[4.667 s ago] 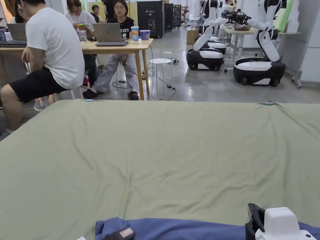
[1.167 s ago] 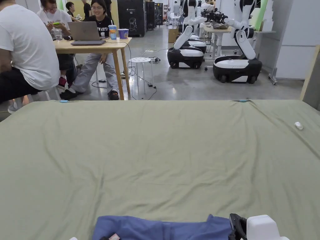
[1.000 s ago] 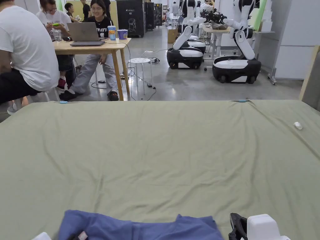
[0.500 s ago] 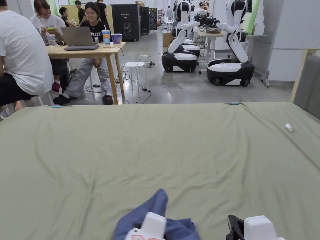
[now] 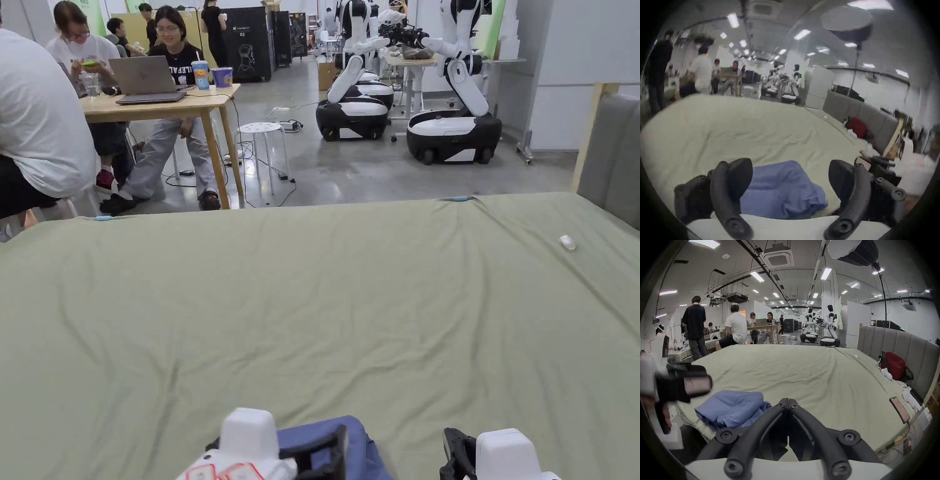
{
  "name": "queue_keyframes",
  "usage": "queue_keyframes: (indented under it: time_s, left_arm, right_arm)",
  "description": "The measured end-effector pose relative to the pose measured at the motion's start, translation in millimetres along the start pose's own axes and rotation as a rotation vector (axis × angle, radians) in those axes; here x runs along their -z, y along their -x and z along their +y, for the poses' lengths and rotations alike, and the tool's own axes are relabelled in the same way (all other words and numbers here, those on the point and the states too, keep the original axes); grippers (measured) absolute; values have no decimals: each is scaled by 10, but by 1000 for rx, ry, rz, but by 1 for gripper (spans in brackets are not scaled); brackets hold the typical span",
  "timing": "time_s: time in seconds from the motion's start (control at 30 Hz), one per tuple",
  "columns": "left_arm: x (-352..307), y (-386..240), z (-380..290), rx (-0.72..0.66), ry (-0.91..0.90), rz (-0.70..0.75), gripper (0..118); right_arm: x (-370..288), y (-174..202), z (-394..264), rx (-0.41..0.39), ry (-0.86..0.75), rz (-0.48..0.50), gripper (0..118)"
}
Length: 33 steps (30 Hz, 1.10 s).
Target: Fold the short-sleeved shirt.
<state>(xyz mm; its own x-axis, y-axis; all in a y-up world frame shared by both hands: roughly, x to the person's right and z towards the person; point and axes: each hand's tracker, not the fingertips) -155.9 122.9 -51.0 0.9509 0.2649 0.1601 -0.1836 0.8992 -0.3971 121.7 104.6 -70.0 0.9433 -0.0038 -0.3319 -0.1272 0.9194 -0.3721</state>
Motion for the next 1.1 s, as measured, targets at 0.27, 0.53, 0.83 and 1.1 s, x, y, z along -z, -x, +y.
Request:
queue_keyframes:
  time_s: [0.27,0.53,0.83,1.1]
  left_arm:
    - [673,516,-431,-473,297,-143,0]
    - [887,169,-931,-624,311,-243,0]
    - [645,147,-765,-479,279,-186,0]
    - [79,526,-605,-431,211,-181,4]
  right_arm:
    - [-34,-16,-29,10,-1,4,0]
    - [-66,-112,-40,11,5,-25,0]
    - [329,70,-19,34,202,171,0]
    - [1186,99,-422,489,391,571,0]
